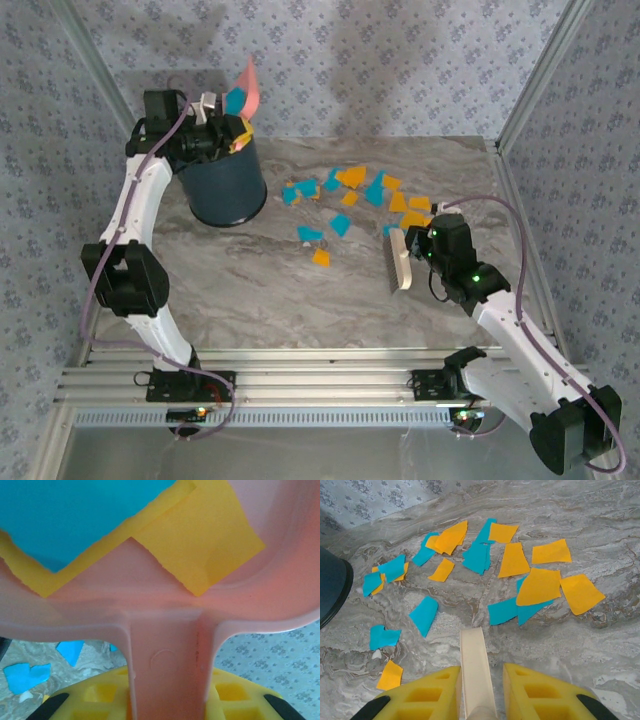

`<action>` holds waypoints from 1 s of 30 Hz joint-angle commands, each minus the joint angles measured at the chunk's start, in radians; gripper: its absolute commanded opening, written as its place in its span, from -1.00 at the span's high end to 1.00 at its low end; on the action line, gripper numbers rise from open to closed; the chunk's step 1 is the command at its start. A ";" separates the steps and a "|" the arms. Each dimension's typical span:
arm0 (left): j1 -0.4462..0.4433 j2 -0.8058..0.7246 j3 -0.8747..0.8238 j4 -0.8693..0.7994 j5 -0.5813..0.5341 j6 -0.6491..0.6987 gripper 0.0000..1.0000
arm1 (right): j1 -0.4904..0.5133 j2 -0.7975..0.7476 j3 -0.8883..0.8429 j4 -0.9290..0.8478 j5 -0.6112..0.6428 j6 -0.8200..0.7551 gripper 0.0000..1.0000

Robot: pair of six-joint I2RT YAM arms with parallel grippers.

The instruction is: Sweep away the paper scraps from the table

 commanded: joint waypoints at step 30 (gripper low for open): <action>0.044 -0.004 -0.344 1.090 -0.052 -0.914 1.00 | -0.002 -0.016 0.002 -0.017 -0.020 0.001 1.00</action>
